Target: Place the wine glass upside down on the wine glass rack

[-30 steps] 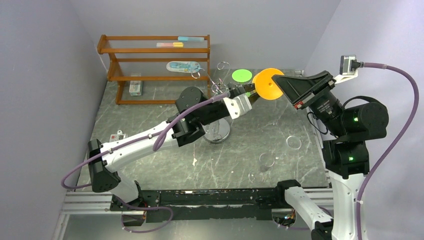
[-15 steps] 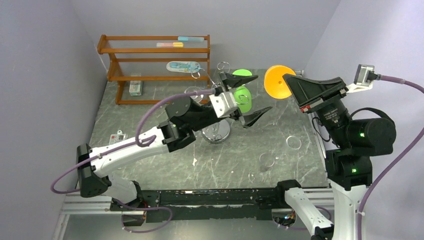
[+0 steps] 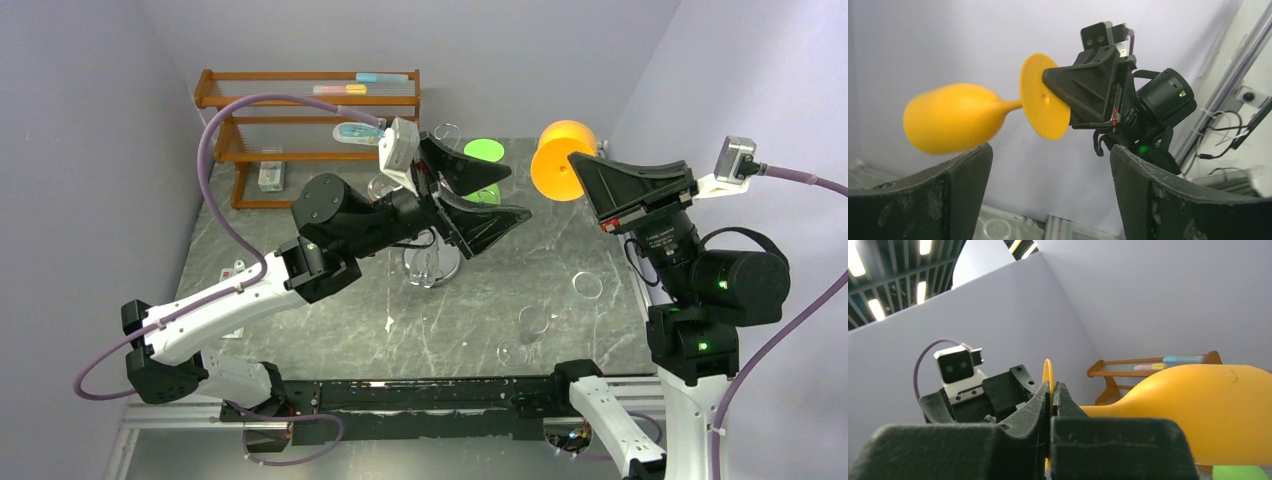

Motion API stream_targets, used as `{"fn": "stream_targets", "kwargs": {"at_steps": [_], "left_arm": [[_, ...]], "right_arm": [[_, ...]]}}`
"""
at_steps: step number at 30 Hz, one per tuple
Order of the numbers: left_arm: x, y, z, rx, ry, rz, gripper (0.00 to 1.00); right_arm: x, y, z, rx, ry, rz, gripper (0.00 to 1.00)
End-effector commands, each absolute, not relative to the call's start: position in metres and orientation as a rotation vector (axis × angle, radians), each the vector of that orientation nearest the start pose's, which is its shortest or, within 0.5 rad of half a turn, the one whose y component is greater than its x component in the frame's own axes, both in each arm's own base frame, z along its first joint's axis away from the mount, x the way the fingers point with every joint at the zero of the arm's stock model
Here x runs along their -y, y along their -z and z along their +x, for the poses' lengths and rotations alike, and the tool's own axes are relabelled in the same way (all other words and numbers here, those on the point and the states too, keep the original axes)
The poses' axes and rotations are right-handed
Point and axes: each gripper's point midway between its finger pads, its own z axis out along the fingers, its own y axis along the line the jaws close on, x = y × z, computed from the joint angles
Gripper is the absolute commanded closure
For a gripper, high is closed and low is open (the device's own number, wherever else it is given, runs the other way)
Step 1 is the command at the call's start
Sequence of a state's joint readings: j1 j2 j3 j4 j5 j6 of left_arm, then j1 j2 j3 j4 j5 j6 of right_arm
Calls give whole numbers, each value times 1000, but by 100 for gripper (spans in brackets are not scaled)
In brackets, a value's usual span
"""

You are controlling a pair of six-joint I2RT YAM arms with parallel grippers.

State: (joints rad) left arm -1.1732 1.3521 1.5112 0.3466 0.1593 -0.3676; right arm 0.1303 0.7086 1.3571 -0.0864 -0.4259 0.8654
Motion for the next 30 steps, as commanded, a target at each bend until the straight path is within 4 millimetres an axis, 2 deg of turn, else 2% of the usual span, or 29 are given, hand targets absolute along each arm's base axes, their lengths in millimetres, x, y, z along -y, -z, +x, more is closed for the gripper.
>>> {"fn": "stream_targets", "kwargs": {"at_steps": [1, 9, 14, 20, 23, 24, 25, 26, 28, 29, 30], "left_arm": [[409, -555, 127, -1216, 1577, 495, 12], [420, -561, 120, -1262, 1651, 523, 25], [431, -555, 119, -1276, 1704, 562, 38], [431, -555, 119, -1252, 1767, 583, 56], [429, -556, 119, -1237, 1787, 589, 67], [428, -557, 120, -1231, 1791, 591, 75], [428, -557, 121, -1232, 1793, 590, 88], [428, -556, 122, -1237, 1794, 585, 94], [426, -556, 124, -1231, 1791, 578, 95], [425, -554, 125, -1235, 1785, 571, 95], [424, -553, 127, -1233, 1777, 563, 95]], "right_arm": [[-131, -583, 146, -1064, -1090, -136, 100], [-141, -582, 127, -1028, -1114, -261, 100], [-146, -578, 128, -1038, -1131, -293, 100], [-150, -572, 132, -1059, -1148, -314, 100], [-151, -570, 133, -1067, -1147, -317, 100], [-151, -569, 134, -1071, -1147, -317, 100], [-152, -568, 135, -1074, -1148, -318, 100], [-152, -567, 137, -1080, -1150, -316, 100], [-153, -564, 139, -1090, -1156, -317, 100], [-153, -564, 139, -1093, -1157, -319, 95], [-153, -563, 140, -1097, -1156, -315, 82]]}}
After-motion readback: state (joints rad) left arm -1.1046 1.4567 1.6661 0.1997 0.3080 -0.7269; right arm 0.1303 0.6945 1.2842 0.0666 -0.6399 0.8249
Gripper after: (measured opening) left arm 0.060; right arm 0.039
